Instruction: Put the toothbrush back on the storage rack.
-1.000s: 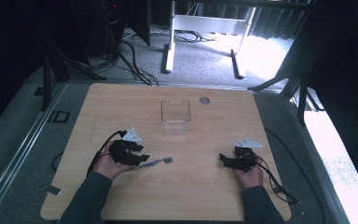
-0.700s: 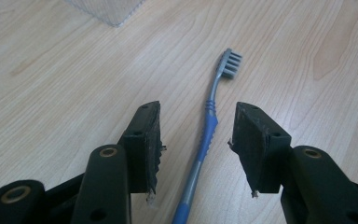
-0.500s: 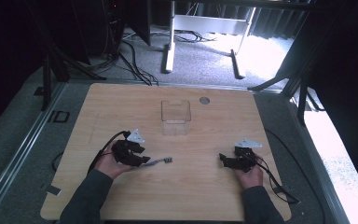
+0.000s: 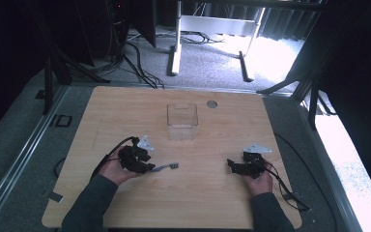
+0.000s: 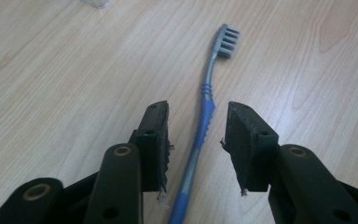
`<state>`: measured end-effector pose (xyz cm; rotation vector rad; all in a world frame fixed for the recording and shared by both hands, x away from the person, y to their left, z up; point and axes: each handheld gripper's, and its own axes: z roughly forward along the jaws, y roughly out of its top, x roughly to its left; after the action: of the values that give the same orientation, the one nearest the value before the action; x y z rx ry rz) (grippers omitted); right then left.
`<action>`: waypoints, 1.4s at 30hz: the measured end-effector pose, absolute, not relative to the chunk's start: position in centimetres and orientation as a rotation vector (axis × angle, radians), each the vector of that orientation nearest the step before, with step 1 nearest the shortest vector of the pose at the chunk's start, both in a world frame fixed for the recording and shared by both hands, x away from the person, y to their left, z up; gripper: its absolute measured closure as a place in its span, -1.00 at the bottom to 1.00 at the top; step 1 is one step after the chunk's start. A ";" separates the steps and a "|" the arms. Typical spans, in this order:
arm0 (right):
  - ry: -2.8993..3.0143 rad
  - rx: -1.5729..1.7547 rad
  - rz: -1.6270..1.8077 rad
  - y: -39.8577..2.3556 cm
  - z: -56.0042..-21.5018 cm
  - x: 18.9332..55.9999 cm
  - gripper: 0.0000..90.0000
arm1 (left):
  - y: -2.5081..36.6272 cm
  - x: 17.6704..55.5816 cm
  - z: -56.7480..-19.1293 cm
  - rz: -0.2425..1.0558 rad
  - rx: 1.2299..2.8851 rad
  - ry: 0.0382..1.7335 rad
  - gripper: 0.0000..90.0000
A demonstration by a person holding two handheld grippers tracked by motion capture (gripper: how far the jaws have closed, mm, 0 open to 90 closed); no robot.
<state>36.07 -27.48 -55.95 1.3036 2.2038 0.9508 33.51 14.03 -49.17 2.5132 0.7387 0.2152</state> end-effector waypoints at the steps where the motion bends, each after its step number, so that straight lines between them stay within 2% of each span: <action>1: 2.204 1.303 0.951 -27.5 -56.0 36.1 -0.54 | 13.9 33.5 -49.2 0.215 2.519 0.735 0.35; 12: 2.204 1.304 0.951 -27.5 -56.0 36.1 -0.54 | 13.3 33.7 -49.3 0.197 2.592 0.698 0.41; 32: 2.209 1.299 0.952 -27.4 -56.0 36.0 -0.54 | 12.3 34.1 -50.1 0.185 2.670 0.659 0.33; 42: 2.211 1.299 0.954 -27.4 -56.0 36.0 -0.54 | 11.7 33.9 -50.9 0.206 2.729 0.639 0.43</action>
<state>36.00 -27.38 -55.95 1.2989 2.2106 0.9543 33.93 11.69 -50.87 2.7293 0.6392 0.2063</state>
